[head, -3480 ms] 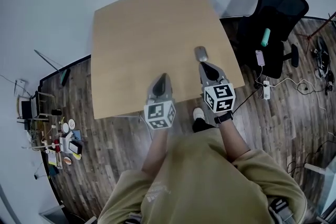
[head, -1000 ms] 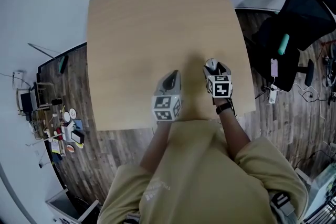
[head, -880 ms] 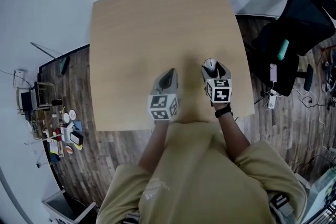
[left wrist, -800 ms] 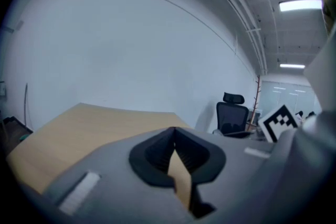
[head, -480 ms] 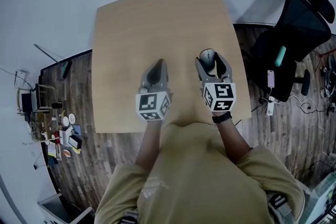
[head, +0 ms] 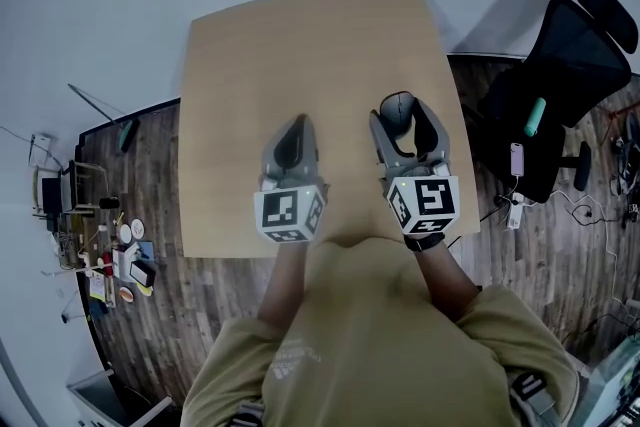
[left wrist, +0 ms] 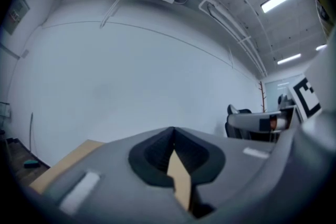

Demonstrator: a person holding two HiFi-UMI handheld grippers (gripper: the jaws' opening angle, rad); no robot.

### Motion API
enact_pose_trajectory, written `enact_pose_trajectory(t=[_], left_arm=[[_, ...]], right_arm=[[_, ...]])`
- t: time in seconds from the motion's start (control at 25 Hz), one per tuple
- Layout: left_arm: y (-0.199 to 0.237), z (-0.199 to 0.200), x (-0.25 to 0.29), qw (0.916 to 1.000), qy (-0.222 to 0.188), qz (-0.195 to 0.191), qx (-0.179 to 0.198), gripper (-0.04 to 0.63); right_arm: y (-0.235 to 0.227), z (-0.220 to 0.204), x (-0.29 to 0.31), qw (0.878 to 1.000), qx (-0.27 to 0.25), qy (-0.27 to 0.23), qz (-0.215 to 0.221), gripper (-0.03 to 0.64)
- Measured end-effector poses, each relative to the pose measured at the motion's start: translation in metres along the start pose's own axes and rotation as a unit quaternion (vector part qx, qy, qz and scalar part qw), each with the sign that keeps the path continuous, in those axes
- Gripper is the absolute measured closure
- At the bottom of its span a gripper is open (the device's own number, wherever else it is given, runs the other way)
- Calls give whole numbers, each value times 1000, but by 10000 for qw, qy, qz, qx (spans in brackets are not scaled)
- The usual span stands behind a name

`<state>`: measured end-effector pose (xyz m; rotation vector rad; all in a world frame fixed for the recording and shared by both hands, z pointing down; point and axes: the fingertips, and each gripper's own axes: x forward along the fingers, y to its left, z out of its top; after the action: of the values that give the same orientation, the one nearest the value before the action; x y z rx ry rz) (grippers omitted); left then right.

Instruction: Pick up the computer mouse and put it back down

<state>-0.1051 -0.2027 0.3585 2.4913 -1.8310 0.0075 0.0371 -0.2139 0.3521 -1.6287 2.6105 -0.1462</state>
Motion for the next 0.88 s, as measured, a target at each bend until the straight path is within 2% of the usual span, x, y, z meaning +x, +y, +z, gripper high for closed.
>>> enact_pose_trajectory(t=[0.12,0.32,0.6,0.88], left_arm=[[13,-2,-3,9999,38,127,0,601],[34,-13,-5,9996,2,209,-202,600],[72,-31,-8,9987,195,356,-318,600],[116,-61,-1,9965,478,481,-484,598]], right_arm=[[8,-4,7,10000,11,62,69,319],[20,-22,24,9995,32,279,150,319],[46,-49,58,9975,36,647,269,319],[64,-99,113,9925,-101,1198,230,319]])
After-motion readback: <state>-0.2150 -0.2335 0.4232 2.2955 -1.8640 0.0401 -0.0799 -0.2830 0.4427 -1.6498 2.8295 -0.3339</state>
